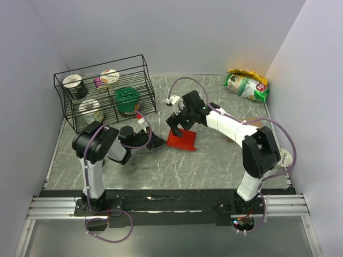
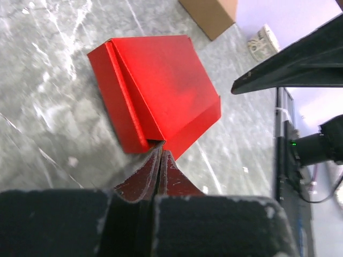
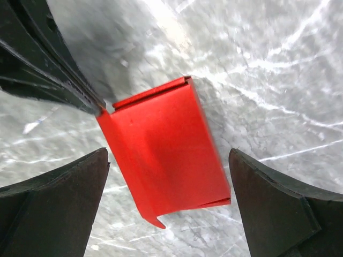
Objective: Fold the paper box
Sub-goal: Close the paper box at the center of the board.
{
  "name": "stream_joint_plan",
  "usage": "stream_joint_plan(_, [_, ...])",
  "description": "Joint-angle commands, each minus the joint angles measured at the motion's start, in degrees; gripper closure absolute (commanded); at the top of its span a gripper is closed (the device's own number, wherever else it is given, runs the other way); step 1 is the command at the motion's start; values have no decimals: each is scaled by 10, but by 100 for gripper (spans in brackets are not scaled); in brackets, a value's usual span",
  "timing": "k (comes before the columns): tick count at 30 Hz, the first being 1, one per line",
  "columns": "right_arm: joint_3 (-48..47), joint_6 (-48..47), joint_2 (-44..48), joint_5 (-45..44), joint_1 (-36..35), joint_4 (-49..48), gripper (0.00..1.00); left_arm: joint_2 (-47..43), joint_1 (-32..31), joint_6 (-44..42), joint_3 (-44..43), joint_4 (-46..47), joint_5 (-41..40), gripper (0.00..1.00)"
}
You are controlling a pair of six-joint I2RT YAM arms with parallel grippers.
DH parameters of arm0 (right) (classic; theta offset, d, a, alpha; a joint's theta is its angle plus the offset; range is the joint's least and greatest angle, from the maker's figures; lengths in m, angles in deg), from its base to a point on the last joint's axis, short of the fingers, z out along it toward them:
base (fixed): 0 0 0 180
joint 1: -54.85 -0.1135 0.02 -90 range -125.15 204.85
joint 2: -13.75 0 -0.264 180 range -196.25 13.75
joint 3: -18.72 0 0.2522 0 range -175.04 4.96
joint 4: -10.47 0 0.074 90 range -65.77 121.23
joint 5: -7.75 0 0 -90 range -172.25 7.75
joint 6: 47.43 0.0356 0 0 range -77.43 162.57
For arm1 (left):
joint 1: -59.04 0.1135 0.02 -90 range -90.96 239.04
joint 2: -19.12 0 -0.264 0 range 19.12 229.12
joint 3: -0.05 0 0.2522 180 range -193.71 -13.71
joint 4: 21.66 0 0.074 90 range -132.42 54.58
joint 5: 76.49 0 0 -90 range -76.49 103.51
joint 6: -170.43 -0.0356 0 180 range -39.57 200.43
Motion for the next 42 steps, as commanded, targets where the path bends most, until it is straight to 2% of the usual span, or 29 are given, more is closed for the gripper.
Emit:
stream_joint_plan(1, [38, 2, 48, -61, -47, -33, 0, -71, -2, 17, 28, -14, -9, 99])
stream_joint_plan(7, [107, 2, 96, -170, -121, -97, 0, -146, -2, 19, 19, -171, -30, 99])
stream_joint_plan(12, [167, 8, 130, -221, -155, -187, 0, -169, -2, 16, 4, -240, -46, 99])
stream_joint_plan(20, [196, -30, 82, -269, -175, -260, 1, -128, 3, 9, -12, -248, -51, 99])
stream_joint_plan(30, [161, -65, 23, -234, -181, -223, 7, -79, 14, 28, -40, -229, -40, 99])
stream_joint_plan(34, [137, -60, -15, -254, -181, -189, 12, -78, 15, 23, -49, -234, -34, 99])
stream_joint_plan(39, [120, -63, -50, -321, -180, -187, 20, -78, 16, 16, -52, -242, -29, 99])
stream_joint_plan(42, [116, -76, -62, -332, -180, -183, 24, -76, 19, 18, -54, -238, -22, 99])
